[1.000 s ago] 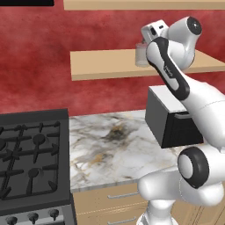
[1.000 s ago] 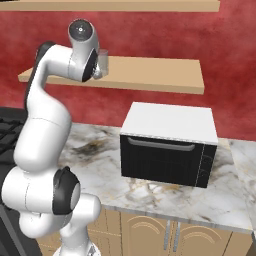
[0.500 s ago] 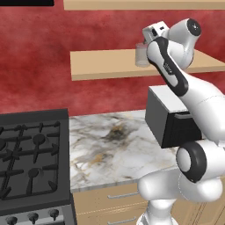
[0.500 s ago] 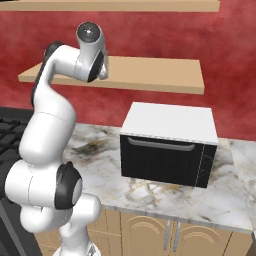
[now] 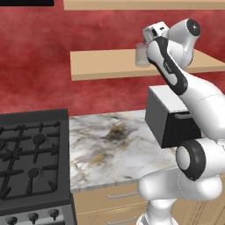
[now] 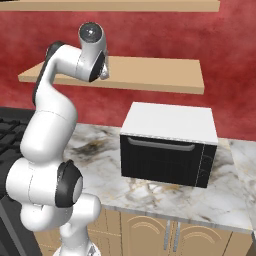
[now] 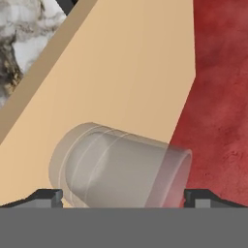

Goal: There is a bowl on the dining counter. Grab a lemon wedge from the fridge and place it in the bowl. Then get the liquor bottle and glass cup from the cabinet and place them next to the bowl.

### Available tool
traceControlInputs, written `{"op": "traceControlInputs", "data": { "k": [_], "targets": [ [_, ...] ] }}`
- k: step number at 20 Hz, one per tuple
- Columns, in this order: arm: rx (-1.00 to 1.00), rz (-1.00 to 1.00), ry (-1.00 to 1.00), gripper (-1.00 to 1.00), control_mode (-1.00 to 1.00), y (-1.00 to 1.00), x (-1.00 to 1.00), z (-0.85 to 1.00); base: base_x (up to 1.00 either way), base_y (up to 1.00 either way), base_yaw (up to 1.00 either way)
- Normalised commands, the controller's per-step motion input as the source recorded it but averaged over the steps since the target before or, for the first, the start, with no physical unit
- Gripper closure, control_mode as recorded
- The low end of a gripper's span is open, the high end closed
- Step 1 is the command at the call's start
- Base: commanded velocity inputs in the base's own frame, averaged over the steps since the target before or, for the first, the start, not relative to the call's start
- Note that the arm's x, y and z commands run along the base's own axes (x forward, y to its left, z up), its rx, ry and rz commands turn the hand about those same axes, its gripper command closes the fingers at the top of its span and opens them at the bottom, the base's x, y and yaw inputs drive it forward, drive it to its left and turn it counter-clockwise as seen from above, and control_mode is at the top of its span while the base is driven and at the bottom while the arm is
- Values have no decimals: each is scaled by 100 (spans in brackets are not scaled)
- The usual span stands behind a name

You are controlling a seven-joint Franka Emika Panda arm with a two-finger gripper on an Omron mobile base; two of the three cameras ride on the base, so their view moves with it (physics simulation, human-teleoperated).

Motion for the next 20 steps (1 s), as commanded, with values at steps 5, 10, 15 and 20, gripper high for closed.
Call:
{"op": "traceControlInputs", "data": {
  "k": [5, 10, 15, 20],
  "targets": [
    [0, 0, 0, -100, -100, 0, 0, -6, 0, 0, 0],
    [0, 0, 0, -100, -100, 0, 2, -10, 0, 0, 0],
    [0, 0, 2, -100, -100, 0, 6, -14, 0, 0, 0],
    [0, 0, 3, -100, -100, 0, 2, -14, 0, 0, 0]
  ]
}}
